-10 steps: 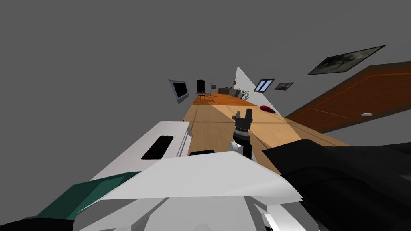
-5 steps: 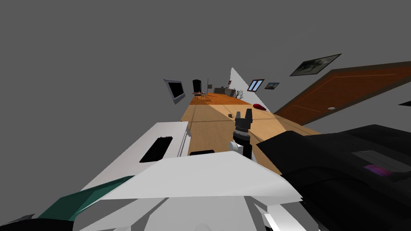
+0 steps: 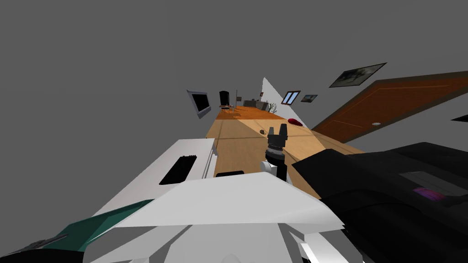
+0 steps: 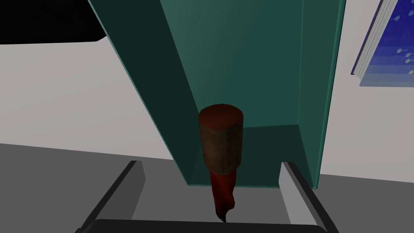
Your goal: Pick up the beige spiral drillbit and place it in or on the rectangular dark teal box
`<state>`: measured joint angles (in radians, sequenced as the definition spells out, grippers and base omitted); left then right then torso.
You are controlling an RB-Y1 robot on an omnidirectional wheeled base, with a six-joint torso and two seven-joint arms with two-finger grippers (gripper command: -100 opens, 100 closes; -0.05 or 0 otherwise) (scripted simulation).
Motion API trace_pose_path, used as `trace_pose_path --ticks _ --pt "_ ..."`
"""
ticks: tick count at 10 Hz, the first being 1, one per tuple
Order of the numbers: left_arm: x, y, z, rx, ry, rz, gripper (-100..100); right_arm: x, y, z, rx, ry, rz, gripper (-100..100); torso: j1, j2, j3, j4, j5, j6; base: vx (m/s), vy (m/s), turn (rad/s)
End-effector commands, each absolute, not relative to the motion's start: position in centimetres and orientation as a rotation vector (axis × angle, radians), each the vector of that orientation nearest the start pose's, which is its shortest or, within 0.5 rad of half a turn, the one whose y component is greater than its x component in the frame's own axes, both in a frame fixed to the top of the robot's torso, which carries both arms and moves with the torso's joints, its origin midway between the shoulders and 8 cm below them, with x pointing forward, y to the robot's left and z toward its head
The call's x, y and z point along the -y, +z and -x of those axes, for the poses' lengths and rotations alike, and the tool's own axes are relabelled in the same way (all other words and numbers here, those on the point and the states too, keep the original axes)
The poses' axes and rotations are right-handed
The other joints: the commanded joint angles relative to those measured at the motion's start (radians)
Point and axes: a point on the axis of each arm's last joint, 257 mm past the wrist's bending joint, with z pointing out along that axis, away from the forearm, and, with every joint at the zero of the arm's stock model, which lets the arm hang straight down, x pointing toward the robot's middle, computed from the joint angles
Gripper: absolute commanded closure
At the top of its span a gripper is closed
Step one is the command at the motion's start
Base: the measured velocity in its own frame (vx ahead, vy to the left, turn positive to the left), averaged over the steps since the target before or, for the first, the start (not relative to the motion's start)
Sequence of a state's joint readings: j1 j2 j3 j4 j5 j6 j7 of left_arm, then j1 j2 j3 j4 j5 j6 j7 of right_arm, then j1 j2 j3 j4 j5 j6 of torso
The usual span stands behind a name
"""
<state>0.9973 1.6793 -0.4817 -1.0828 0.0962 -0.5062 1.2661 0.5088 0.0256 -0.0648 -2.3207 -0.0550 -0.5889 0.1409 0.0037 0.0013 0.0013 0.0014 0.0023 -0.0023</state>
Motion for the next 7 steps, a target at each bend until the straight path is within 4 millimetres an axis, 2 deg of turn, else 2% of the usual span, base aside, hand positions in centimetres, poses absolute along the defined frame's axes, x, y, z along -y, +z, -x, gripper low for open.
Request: trace_pose_path --ticks 1,2,7 --pt "-74.0 -31.3 2.1 -2.066 0.085 1.993 0 30.5 5.6 -31.2 -0.504 1.157 -0.555 0 0.000 0.000 0.000 0.000 0.000 0.000 0.000 0.000 0.000" --pt "-74.5 -30.0 0.5 -2.068 0.085 1.987 -100 30.5 5.6 -31.2 -0.504 1.157 -0.555 0 0.000 0.000 0.000 0.000 0.000 0.000 -0.042 -0.010 0.048" --pt "-75.2 -27.5 -3.0 -2.082 0.088 1.969 -100 30.5 5.6 -31.2 -0.504 1.157 -0.555 0 -0.001 0.003 0.002 0.001 0.000 0.000 -0.055 -0.018 0.027"
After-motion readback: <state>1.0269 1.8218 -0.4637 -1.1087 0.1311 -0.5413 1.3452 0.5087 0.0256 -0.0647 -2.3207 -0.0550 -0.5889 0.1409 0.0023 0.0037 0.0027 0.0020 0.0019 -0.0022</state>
